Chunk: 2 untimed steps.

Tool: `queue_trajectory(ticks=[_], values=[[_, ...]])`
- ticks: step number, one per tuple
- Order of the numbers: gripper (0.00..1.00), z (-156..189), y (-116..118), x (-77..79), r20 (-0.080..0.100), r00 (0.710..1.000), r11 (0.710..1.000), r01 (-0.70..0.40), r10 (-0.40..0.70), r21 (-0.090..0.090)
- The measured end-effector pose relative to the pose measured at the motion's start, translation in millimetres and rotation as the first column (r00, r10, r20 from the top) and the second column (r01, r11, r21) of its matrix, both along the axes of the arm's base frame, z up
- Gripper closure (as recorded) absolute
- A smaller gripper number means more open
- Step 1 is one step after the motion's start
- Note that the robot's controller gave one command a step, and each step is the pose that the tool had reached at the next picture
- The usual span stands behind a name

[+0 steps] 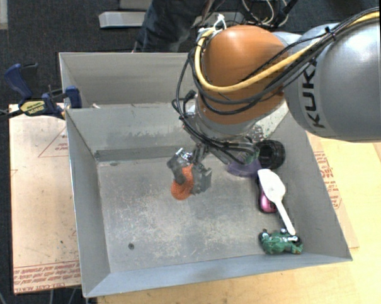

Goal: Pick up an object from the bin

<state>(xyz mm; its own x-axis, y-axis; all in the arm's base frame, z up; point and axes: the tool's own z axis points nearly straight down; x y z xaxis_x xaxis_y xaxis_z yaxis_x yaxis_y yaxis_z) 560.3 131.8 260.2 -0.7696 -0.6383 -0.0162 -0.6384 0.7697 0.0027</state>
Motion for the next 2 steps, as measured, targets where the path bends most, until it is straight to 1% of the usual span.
queue_trajectory(ticks=[2], values=[[1.00,0.0,0.0,0.0,0.000,1.000,1.000,0.000,0.000,0.000]])
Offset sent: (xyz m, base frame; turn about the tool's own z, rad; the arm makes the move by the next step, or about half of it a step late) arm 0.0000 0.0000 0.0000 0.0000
